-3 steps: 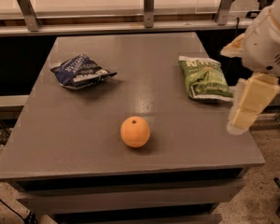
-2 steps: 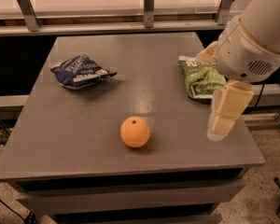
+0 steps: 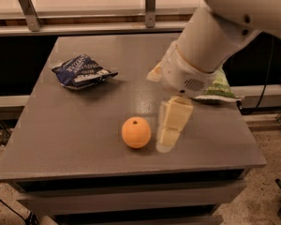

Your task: Move orange near blue chip bag

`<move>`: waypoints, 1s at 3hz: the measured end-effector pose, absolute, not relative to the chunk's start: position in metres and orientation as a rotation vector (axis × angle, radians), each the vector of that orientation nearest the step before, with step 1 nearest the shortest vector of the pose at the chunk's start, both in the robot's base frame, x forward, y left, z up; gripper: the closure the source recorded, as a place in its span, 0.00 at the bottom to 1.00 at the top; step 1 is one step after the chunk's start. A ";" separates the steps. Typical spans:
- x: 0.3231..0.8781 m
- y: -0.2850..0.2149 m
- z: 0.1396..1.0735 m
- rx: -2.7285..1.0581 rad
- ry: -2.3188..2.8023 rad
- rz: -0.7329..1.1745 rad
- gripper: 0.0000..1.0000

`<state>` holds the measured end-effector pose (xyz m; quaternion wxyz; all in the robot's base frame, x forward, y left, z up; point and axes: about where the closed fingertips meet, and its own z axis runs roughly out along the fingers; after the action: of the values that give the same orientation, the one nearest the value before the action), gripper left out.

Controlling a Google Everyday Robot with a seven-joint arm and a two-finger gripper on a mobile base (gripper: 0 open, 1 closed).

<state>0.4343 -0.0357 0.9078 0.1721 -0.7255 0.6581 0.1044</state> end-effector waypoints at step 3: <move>0.435 0.016 0.868 -2.116 1.806 0.373 0.00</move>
Offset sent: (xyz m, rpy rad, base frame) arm 0.0019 0.0468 -0.0310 0.0376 0.0440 0.0509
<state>0.4353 0.0156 0.8685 0.1665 -0.7433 0.6345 0.1311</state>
